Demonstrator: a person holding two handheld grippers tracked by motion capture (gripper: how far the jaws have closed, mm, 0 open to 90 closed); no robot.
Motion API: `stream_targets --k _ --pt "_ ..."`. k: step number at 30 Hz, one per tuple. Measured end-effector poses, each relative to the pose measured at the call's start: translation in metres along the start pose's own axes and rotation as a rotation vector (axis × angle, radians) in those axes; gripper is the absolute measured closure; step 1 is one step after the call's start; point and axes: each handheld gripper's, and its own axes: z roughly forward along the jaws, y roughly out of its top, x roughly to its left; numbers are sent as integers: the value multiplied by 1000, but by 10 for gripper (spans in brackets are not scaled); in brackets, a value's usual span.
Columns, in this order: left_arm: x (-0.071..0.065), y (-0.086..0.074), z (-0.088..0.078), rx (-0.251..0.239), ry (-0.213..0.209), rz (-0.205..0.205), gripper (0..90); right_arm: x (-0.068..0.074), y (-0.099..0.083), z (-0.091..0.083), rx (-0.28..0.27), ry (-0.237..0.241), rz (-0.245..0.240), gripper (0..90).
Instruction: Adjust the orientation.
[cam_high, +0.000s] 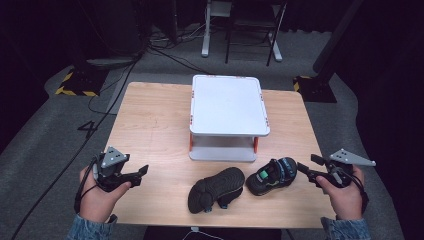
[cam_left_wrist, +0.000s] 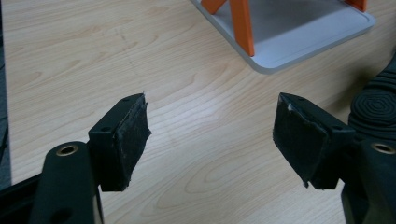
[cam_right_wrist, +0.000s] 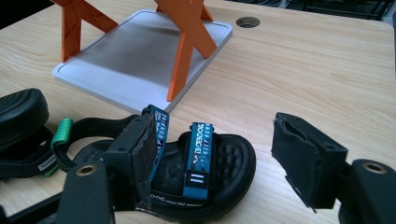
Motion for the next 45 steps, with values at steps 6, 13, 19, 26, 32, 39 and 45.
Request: stream_targets --k 6,13,19,26,32,39,45 --pt "-5 2 -1 -13 -15 2 268 4 2 0 -6 13 -24 325" --pt "-8 3 -3 -21 -24 1 268 15 4 6 -8 60 -53 341" --pt "-10 2 -5 -21 -26 3 268 43 12 17 -4 144 -103 342" --pt "-9 -3 -10 -19 -12 -5 268 85 21 44 30 274 -177 341" --pt "-8 -9 -16 -17 2 -17 268 115 23 70 62 339 -219 325" --pt "-9 -12 -16 -7 9 -22 269 134 23 87 68 384 -202 276" --pt "-9 -11 -15 1 2 -9 268 140 14 100 141 380 -198 221"
